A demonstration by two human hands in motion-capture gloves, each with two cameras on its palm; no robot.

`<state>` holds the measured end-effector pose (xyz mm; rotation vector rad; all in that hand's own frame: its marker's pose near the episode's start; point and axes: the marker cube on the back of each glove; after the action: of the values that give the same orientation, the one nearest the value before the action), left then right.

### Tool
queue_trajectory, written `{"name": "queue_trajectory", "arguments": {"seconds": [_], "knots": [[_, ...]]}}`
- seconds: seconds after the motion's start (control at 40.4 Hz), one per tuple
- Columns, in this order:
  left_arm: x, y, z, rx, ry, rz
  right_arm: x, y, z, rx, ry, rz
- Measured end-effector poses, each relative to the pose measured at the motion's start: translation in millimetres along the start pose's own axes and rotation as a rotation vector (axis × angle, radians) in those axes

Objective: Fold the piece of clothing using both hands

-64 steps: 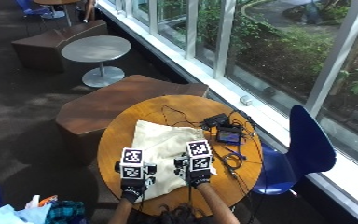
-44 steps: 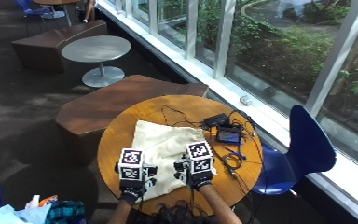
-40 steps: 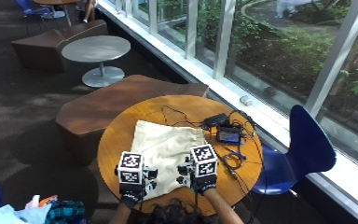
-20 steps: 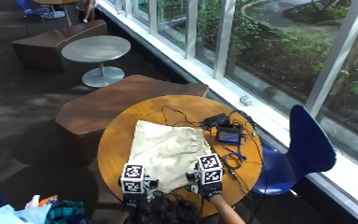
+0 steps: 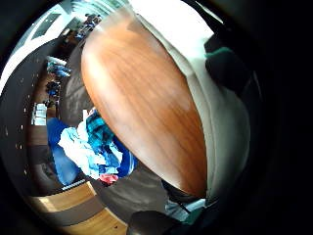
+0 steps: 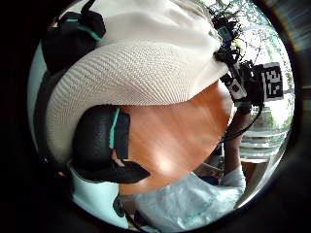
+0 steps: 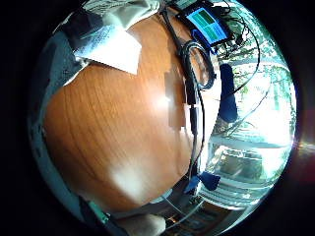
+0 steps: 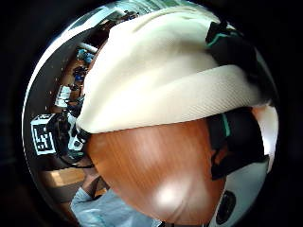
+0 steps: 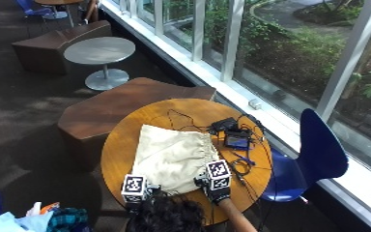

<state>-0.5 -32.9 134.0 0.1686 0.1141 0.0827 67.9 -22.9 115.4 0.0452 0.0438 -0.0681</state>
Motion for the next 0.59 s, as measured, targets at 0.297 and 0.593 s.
{"name": "queue_trajectory", "arguments": {"seconds": [0.297, 0.593], "knots": [[-2, 31, -59, 0.195, 0.059, 0.113, 4, 43, -31, 0.204, 0.005, -0.120], [-13, 26, -158, 0.045, 0.105, 0.250, 24, 72, -125, 0.127, -0.261, -0.202]]}}
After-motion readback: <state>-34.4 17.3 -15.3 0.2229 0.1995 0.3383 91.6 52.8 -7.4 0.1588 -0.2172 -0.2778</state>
